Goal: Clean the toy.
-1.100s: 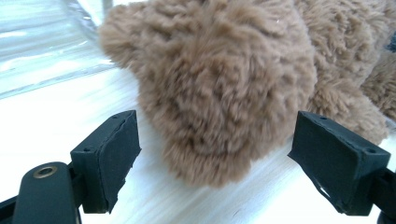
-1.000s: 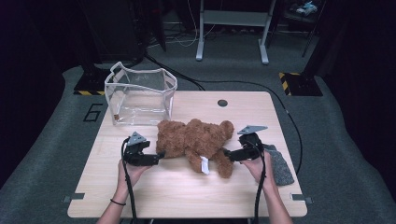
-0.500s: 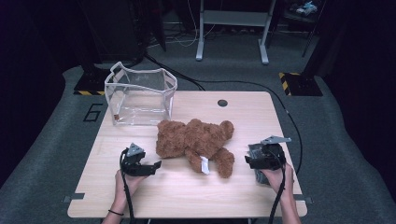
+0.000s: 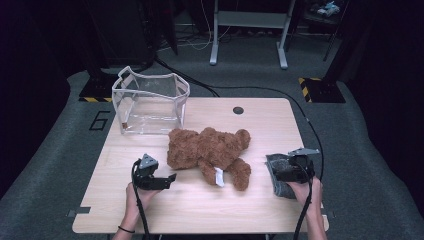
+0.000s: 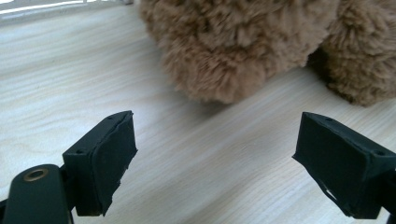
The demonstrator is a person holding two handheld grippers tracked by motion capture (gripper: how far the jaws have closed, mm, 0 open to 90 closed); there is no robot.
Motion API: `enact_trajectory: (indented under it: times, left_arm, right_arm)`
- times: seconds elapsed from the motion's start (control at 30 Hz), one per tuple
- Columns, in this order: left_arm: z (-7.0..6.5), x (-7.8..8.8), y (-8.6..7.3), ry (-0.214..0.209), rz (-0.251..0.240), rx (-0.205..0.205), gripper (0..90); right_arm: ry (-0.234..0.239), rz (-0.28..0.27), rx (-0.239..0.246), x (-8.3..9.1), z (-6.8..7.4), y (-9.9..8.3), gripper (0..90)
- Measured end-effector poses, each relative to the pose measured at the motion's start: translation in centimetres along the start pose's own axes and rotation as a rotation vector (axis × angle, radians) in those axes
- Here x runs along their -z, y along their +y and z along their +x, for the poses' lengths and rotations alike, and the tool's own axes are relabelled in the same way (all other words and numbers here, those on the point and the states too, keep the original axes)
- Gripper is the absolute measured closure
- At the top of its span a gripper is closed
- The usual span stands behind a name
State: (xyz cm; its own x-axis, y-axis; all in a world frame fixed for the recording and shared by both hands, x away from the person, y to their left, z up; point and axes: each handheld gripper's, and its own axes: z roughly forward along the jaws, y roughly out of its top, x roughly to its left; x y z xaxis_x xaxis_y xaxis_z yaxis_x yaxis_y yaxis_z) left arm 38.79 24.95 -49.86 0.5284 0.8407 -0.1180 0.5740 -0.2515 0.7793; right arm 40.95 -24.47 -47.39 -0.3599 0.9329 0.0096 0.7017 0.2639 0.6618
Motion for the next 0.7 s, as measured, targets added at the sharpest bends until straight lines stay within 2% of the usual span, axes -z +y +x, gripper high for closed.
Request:
enact_trajectory:
  times: [0.03,0.13,0.17,0.27,0.47,0.5,0.53,0.6,0.7]
  left_arm:
    - [-0.1,0.0,0.1,0.005,-0.004,-0.001,11.0]
    - [-0.3,0.1,0.6,0.005,-0.012,-0.011,10.7]
    - [-0.4,0.2,0.8,0.008,-0.019,-0.017,10.5]
    - [-0.6,0.0,1.2,0.014,-0.032,-0.024,10.4]
    - [-0.4,-0.9,2.2,0.035,-0.031,-0.065,15.2]
    - [-0.4,-1.1,2.3,0.040,-0.030,-0.062,15.6]
    - [-0.3,-1.3,2.4,0.051,-0.031,-0.066,15.7]
    - [-0.2,-1.6,2.5,0.057,-0.039,-0.067,17.7]
    - [-0.2,-2.0,2.6,0.034,-0.015,-0.076,19.3]
  right_arm:
    - [-0.006,0.013,-0.011,-0.1,0.0,0.0,7.1]
    - [-0.029,0.047,-0.002,-0.7,-0.1,-0.2,6.4]
    - [-0.036,0.058,-0.018,-0.8,0.0,-0.3,6.0]
    - [-0.046,0.079,-0.007,-1.2,-0.1,-0.6,5.4]
    - [-0.061,0.121,-0.034,-1.8,-0.3,-1.1,5.1]
    - [-0.061,0.117,-0.025,-1.8,-0.4,-1.2,5.3]
    - [-0.049,0.123,-0.035,-1.9,-0.5,-1.2,5.7]
    - [-0.053,0.140,-0.057,-2.1,-0.4,-1.4,7.1]
    - [-0.039,0.143,-0.050,-2.7,-0.6,-1.7,7.8]
